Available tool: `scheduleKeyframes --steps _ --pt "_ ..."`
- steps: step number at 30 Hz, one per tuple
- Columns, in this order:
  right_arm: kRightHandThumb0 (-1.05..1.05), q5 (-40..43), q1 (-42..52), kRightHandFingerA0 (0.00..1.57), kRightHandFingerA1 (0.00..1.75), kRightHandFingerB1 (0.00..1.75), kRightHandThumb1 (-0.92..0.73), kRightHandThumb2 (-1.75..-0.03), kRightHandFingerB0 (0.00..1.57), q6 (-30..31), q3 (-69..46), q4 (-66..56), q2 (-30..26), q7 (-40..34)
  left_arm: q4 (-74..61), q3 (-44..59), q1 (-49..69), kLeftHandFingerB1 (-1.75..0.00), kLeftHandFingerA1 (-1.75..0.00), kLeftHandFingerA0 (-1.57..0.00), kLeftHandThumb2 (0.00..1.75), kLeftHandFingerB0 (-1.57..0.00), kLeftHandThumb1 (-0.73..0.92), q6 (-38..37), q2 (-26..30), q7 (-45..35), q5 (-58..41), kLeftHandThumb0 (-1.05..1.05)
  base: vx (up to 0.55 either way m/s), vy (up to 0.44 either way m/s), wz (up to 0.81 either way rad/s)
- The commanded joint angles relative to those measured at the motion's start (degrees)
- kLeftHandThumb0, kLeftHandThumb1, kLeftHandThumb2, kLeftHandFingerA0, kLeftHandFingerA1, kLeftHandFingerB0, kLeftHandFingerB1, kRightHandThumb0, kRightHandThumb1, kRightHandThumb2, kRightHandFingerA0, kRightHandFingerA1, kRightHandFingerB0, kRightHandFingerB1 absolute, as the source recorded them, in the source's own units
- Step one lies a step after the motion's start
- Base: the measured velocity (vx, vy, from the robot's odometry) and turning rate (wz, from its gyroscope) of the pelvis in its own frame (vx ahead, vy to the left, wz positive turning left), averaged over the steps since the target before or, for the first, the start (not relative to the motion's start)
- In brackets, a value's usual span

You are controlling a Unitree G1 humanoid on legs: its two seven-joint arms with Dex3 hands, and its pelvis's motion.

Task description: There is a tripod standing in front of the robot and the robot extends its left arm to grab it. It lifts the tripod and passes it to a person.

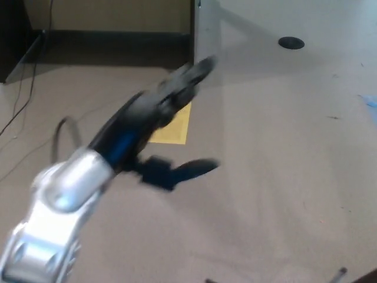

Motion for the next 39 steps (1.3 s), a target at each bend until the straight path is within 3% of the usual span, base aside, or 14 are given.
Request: scheduleKeyframes --steps 1,18,19,21,22,23,28,29,30,32,33,34,35,39 --pt "-0.42 0.3 0.7 0.65 0.42 0.37 -0.7 -0.61 0.49 0.1 -0.3 0.2 -0.9 1.1 2.9 4.5 12.4 0.0 -0.12 0.0 0.75 0.0 0.4 -6.1 2.5 -1.4 -2.8 -0.65 0.0 0.0 0.0" --pt "-0.41 0.6 6.3 0.69 0.42 0.34 -0.68 -0.61 0.42 -1.1 -1.2 0.5 -0.2 -1.8 50.2 17.4 34.2 -0.16 -0.31 -0.01 0.73 0.0 0.36 -33.9 3.6 7.3 0.6 -0.55 0.0 0.0 0.0" --pt "-0.49 0.7 6.5 0.61 0.56 0.46 -0.58 -0.84 0.36 -1.3 -1.2 0.5 -0.2 -1.9 52.7 17.4 33.9 -0.2 -0.32 0.0 0.72 0.0 0.34 -35.3 3.8 7.6 0.8 -0.48 0.0 0.0 0.0" --pt "-0.49 1.2 6.9 0.61 0.55 0.46 -0.57 -0.83 0.35 -1.1 -1.7 0.6 0.2 -2.0 59.3 15.9 32.7 -0.21 -0.28 -0.05 0.56 -0.04 0.45 -38.8 5.2 10.7 3.5 -0.37 0.0 0.0 0.0" --pt "-0.48 1.5 7.0 0.59 0.55 0.45 -0.57 -0.84 0.33 -1.1 -1.9 0.5 0.3 -1.9 61.1 15.3 32.2 -0.24 -0.28 -0.04 0.54 -0.01 0.46 -39.1 5.7 11.5 4.3 -0.34 0.0 0.0 0.0" --pt "-0.4 1.9 7.3 0.68 0.41 0.33 -0.69 -0.6 0.39 -1.2 -2.3 0.2 0.4 -1.7 63.1 14.4 31.4 -0.19 -0.29 -0.05 0.63 -0.05 0.41 -38.7 6.3 12.3 5.3 -0.37 0.0 0.0 0.0" --pt "-0.39 2.1 10.1 0.65 0.41 0.33 -0.69 -0.61 0.38 -2.8 -2.8 -0.3 0.4 -2.5 64.3 11.9 31.3 -0.23 -0.34 -0.11 0.58 -0.09 0.44 -35.4 7.6 14.1 7.5 -0.32 0.0 0.0 0.0" --pt "-0.39 2.1 10.4 0.65 0.41 0.33 -0.69 -0.61 0.38 -2.9 -2.9 -0.4 0.4 -2.5 65.3 11.2 30.9 -0.48 -0.49 -0.02 0.89 0.0 0.41 -34.8 8.1 13.9 7.9 -0.21 0.0 0.0 0.0" --pt "-0.4 1.9 10.4 0.66 0.41 0.33 -0.68 -0.61 0.39 -2.9 -3.0 -0.4 0.4 -2.7 66.3 10.7 30.4 -0.48 -0.49 -0.02 0.91 0.0 0.44 -34.7 8.4 13.7 7.9 -0.21 0.0 0.0 0.0" --pt "-0.4 1.6 10.5 0.66 0.41 0.33 -0.68 -0.61 0.39 -2.8 -3.1 -0.6 0.2 -3.1 68.0 9.9 29.7 -0.48 -0.49 -0.02 0.91 0.0 0.44 -35.3 8.6 13.8 7.7 -0.21 0.0 0.0 0.0" --pt "-0.49 0.9 10.8 0.64 0.56 0.45 -0.57 -0.82 0.34 -2.1 -2.7 -0.8 0.0 -3.2 68.1 9.3 30.3 -0.25 -0.35 -0.2 0.57 -0.11 0.53 -35.5 8.8 15.2 8.3 -0.3 0.0 0.0 0.0" --pt "-0.49 1.0 11.7 0.64 0.56 0.45 -0.57 -0.82 0.34 -2.3 -2.8 -1.2 -0.1 -3.0 68.8 8.8 30.8 -0.26 -0.35 -0.22 0.57 -0.11 0.54 -36.5 8.8 16.1 8.6 -0.3 0.0 0.0 0.0" --pt "-0.4 1.0 11.8 0.69 0.42 0.33 -0.68 -0.6 0.39 -2.4 -2.9 -1.2 -0.1 -2.9 69.2 8.7 30.9 -0.31 -0.37 -0.18 0.62 -0.11 0.5 -37.1 8.8 16.5 8.4 -0.33 0.0 0.0 0.0" --pt "-0.4 1.4 13.9 0.63 0.4 0.33 -0.69 -0.61 0.4 -3.1 -3.3 -1.5 0.0 -2.4 70.8 8.7 32.4 -0.31 -0.36 -0.17 0.62 -0.11 0.53 -39.5 8.8 16.3 7.2 -0.31 0.0 0.0 0.0"
